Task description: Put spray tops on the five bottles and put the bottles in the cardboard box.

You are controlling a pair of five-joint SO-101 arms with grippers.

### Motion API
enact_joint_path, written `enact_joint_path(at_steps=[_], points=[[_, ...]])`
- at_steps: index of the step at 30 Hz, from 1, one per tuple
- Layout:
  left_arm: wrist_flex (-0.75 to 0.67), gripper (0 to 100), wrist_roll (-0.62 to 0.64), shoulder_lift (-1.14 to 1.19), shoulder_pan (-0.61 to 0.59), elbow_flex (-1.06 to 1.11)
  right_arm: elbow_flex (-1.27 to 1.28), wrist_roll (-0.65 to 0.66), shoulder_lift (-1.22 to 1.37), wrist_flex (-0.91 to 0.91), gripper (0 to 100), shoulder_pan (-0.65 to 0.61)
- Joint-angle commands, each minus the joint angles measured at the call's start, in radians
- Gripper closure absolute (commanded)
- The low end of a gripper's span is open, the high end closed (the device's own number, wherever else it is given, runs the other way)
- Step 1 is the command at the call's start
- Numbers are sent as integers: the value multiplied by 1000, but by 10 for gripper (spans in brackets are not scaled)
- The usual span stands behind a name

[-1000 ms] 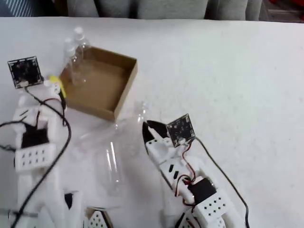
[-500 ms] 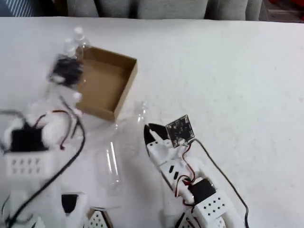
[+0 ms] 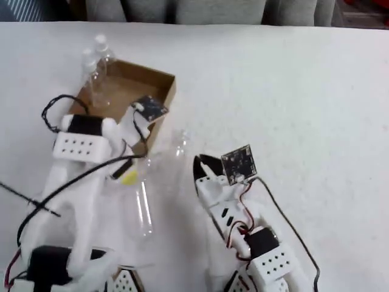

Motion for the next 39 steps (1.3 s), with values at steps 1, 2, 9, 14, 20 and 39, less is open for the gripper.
enact_joint_path(at_steps=[1,2,9,14,20,39], points=[[-98,779,48,48,45,-49,-2,44,-7,1,982,13],[-107,779,48,65,56,-49,3,64,-7,1,982,13],[-244,779,51,206,61,-58,23,94,-8,-5,982,8],[-292,776,48,262,59,-58,23,94,-8,-5,982,8],[-288,775,48,294,59,-49,23,94,-8,-5,982,7],[-281,728,46,344,48,-38,23,98,-8,-5,982,5]])
